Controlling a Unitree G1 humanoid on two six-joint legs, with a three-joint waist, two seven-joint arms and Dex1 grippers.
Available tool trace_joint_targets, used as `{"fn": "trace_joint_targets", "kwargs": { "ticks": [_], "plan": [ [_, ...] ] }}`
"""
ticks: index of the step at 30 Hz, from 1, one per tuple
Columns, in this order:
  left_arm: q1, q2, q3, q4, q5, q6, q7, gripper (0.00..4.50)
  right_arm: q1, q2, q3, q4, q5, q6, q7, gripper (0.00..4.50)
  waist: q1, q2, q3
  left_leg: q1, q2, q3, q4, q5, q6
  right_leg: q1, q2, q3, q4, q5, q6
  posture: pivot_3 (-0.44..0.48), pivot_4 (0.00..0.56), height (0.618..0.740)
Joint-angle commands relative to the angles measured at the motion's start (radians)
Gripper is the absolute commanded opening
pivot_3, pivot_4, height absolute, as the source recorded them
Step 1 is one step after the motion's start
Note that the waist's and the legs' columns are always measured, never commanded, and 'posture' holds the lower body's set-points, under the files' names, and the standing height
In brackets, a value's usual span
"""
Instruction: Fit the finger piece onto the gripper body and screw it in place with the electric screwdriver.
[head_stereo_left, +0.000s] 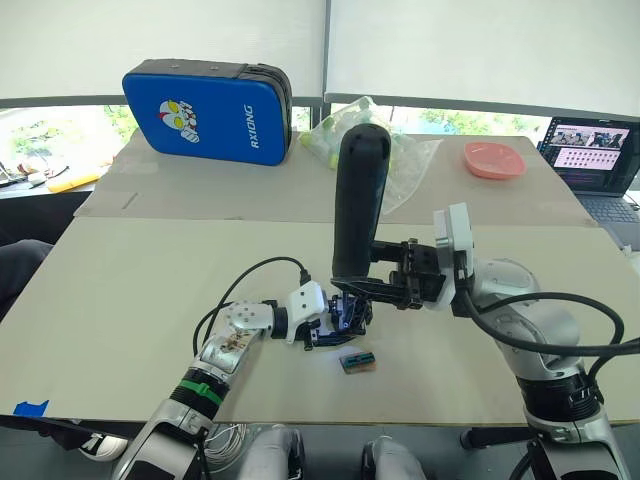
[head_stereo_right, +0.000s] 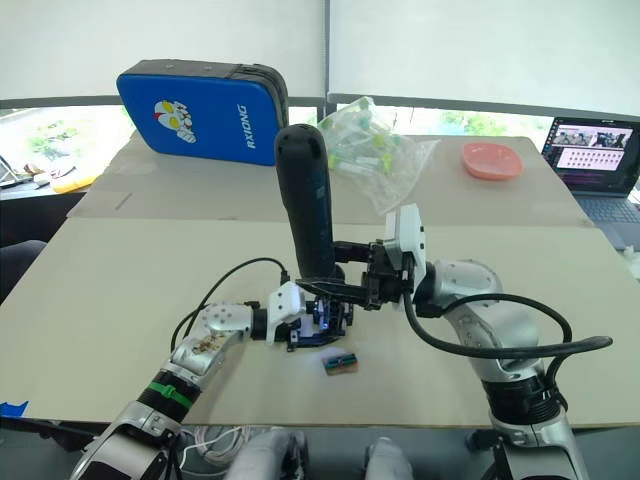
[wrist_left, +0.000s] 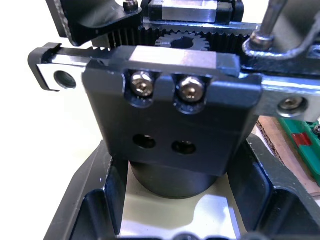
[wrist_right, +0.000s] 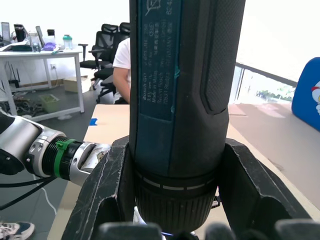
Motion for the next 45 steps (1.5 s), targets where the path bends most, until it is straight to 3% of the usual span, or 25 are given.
{"fn": "trace_joint_targets", "kwargs": {
  "ticks": [1, 14, 16, 19, 24, 29, 34, 39, 45],
  "plan": [
    [0.01, 0.005, -0.017, 0.012, 0.026, 0.026, 0.006, 2.3, -0.046, 0.01, -0.061, -0.028, 0.067, -0.002, 0.003, 1.91, 0.0, 0.0, 0.0, 0.0, 0.0, 0.0, 0.0, 0.0, 0.0, 0.0, 0.0, 0.0, 0.0, 0.0, 0.0, 0.0, 0.15, 0.74],
    [0.018, 0.008, -0.013, 0.012, 0.019, 0.063, 0.011, 2.3, -0.082, -0.032, -0.138, -0.062, 0.138, -0.008, 0.063, 1.91, 0.001, 0.0, 0.0, -0.002, 0.0, 0.0, 0.0, 0.0, 0.001, -0.001, 0.0, 0.0, -0.001, 0.0, 0.0, 0.0, 0.15, 0.74],
    [0.017, 0.008, -0.008, 0.009, 0.013, 0.083, 0.014, 3.36, -0.082, -0.027, -0.148, -0.071, 0.154, -0.011, 0.065, 1.91, 0.001, 0.0, 0.0, -0.002, 0.0, 0.0, 0.0, 0.0, 0.001, -0.001, 0.0, 0.0, -0.001, 0.0, 0.0, 0.0, 0.15, 0.74],
    [0.024, 0.024, 0.007, -0.006, 0.005, 0.09, 0.013, 4.48, -0.088, -0.027, -0.176, -0.115, 0.239, 0.028, 0.048, 1.91, 0.0, 0.0, 0.0, -0.002, 0.0, 0.0, 0.0, 0.0, 0.001, -0.001, 0.0, 0.0, -0.001, 0.0, 0.0, 0.0, 0.15, 0.74],
    [0.075, 0.091, 0.036, -0.077, -0.027, 0.067, -0.026, 4.48, -0.088, -0.057, -0.219, -0.189, 0.337, 0.078, -0.01, 1.91, -0.011, 0.0, 0.0, -0.002, 0.002, 0.0, -0.002, 0.0, 0.0, -0.002, 0.0, 0.001, -0.001, 0.0, 0.0, 0.0, 0.15, 0.74],
    [0.153, 0.201, 0.134, -0.163, -0.125, 0.112, -0.079, 4.48, -0.039, -0.16, -0.338, -0.22, 0.394, 0.104, -0.043, 1.91, -0.015, 0.0, 0.001, -0.001, 0.004, 0.0, -0.005, 0.0, -0.002, -0.003, 0.001, 0.0, -0.001, -0.002, -0.003, 0.0, 0.15, 0.74],
    [0.254, 0.325, 0.281, -0.16, -0.258, 0.018, -0.224, 4.48, 0.184, -0.275, -0.521, -0.235, 0.324, 0.052, 0.049, 1.91, -0.006, 0.0, 0.001, -0.001, 0.003, 0.001, -0.008, 0.0, -0.003, -0.003, 0.001, 0.0, -0.003, -0.007, -0.011, 0.0, 0.15, 0.74],
    [0.285, 0.393, 0.35, -0.052, -0.258, -0.128, -0.32, 4.48, 0.414, -0.288, -0.642, -0.248, 0.262, -0.017, 0.144, 1.91, 0.01, 0.001, 0.003, -0.001, 0.003, 0.001, -0.008, 0.0, -0.003, -0.003, 0.0, -0.001, -0.003, -0.007, -0.011, 0.0, 0.15, 0.74],
    [0.302, 0.408, 0.34, -0.069, -0.249, -0.138, -0.35, 4.48, 0.485, -0.263, -0.648, -0.286, 0.285, -0.013, 0.079, 1.91, 0.009, 0.001, 0.004, -0.001, 0.003, 0.001, -0.008, 0.0, -0.003, -0.003, -0.003, -0.001, -0.005, -0.008, -0.009, 0.0, 0.15, 0.74]
  ]
}}
